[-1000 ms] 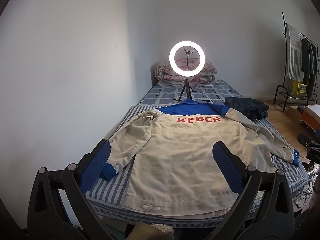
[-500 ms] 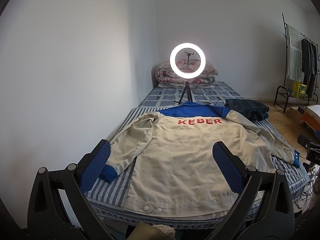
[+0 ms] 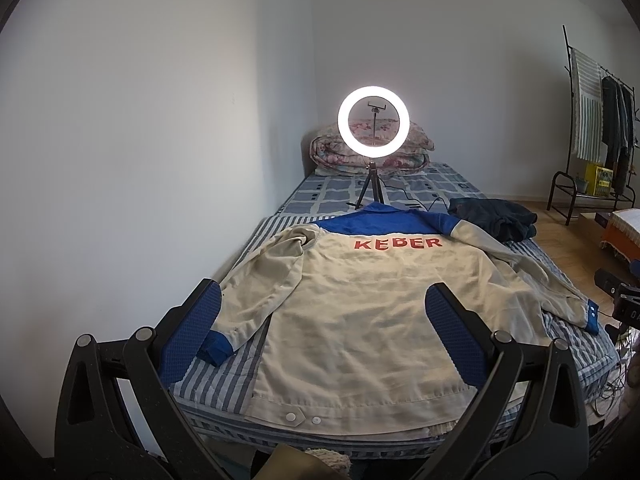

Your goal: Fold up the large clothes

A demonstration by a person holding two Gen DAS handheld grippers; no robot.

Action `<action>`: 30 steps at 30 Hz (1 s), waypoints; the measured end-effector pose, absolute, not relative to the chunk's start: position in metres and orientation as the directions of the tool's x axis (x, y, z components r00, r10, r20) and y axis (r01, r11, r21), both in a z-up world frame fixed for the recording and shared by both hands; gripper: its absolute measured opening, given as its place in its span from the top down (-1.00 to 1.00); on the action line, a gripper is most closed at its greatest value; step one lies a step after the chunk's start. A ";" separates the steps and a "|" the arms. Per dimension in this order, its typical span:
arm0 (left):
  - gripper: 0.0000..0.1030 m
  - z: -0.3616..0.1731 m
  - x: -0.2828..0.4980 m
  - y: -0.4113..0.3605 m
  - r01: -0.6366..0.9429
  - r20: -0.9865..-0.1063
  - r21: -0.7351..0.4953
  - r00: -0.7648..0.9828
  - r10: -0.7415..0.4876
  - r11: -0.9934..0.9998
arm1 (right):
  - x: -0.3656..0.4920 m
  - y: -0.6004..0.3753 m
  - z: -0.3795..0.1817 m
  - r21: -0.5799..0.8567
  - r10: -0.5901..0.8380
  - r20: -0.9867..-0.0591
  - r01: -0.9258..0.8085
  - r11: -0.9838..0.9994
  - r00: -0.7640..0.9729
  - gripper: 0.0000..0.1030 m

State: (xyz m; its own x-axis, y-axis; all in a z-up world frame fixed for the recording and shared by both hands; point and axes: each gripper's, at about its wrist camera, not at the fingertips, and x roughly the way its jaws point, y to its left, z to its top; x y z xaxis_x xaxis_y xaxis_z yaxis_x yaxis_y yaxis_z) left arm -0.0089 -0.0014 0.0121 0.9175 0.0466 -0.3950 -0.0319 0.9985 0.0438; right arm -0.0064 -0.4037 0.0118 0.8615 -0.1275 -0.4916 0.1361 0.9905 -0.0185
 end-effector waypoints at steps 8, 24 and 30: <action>-1.00 0.013 -0.008 -0.002 -0.030 -0.396 0.044 0.917 0.045 0.999 | -0.007 -0.404 0.012 -0.018 -0.127 -0.490 0.136 0.991 0.862 -0.99; -1.00 0.014 -0.006 -0.003 -0.035 -0.403 0.041 0.914 0.049 0.999 | -0.006 -0.403 0.017 -0.017 -0.125 -0.492 0.134 0.991 0.862 -0.99; -1.00 0.013 -0.007 -0.004 -0.036 -0.402 0.041 0.914 0.049 0.999 | -0.006 -0.404 0.016 -0.016 -0.125 -0.492 0.134 0.991 0.862 -0.99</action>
State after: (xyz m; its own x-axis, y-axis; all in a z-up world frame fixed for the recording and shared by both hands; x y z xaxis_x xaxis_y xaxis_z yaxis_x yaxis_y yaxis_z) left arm -0.0068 -0.0035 0.0133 0.9141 0.0494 -0.4025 -0.0357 0.9985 0.0414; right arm -0.0060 -0.4036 0.0164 0.8616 -0.1245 -0.4920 0.1343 0.9908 -0.0155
